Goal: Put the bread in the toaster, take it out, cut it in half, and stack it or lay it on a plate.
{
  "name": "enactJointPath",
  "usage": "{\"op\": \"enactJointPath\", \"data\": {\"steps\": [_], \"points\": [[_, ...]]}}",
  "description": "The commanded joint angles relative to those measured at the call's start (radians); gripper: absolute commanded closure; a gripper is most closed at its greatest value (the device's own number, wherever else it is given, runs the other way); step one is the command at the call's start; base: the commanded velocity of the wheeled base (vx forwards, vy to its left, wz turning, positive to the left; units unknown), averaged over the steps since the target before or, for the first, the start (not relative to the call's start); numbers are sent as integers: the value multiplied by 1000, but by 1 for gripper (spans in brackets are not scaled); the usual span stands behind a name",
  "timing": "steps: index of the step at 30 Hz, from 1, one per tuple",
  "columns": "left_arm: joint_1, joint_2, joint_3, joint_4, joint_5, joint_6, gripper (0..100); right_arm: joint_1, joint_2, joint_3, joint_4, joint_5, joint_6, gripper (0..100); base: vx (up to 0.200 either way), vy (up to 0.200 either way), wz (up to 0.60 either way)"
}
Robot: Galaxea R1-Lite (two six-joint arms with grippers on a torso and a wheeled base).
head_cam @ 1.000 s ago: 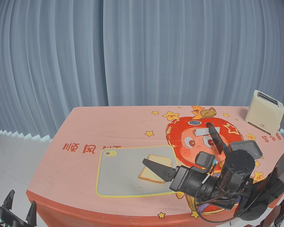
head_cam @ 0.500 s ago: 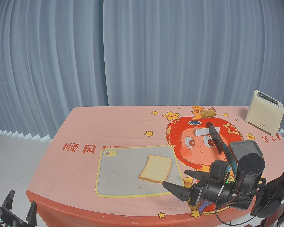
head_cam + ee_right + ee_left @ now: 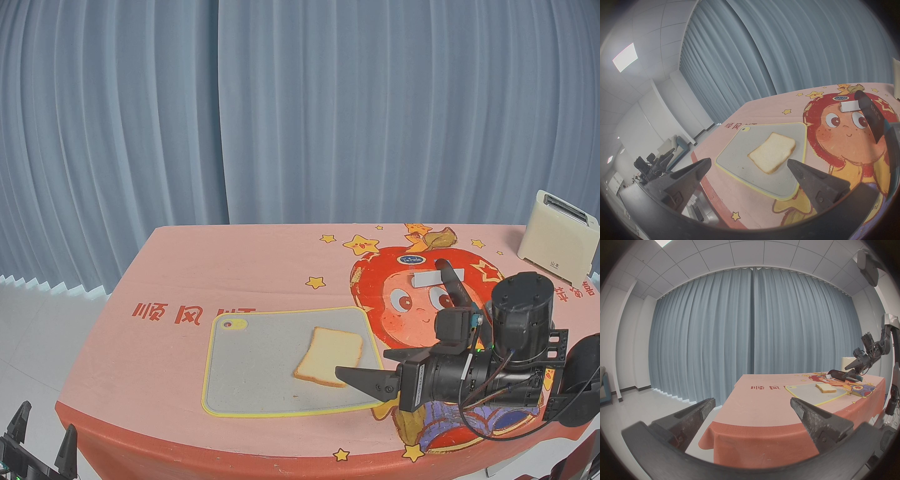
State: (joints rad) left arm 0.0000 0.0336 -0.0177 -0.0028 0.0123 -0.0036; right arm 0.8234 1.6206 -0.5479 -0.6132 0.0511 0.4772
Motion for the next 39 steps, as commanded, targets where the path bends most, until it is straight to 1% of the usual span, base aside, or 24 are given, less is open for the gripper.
{"op": "enactJointPath", "data": {"steps": [1, 5, 10, 15, 25, 39], "points": [[0, 2, 18, 0, 0, -1, 0, -12, 16, -57, 38, 3, 1, 0, 0, 0, 0], [0, 2, 18, 0, 0, -1, 0, -15, 35, -78, 76, 3, 3, 0, 0, 0, 0], [0, 2, 18, 0, 0, -1, 0, -13, 76, -87, 73, 1, 1, 0, 0, 0, 0], [0, 2, 18, 0, 0, -1, 0, -10, 125, -87, 73, -13, 1, 0, 0, 0, 0], [0, 2, 18, 0, 0, -1, 0, -20, 173, -109, 72, -14, 1, 0, 0, 0, 0], [0, 2, 18, 0, 0, -1, 0, -12, 209, -122, 72, -14, 1, 0, 0, 0, 0]]}}
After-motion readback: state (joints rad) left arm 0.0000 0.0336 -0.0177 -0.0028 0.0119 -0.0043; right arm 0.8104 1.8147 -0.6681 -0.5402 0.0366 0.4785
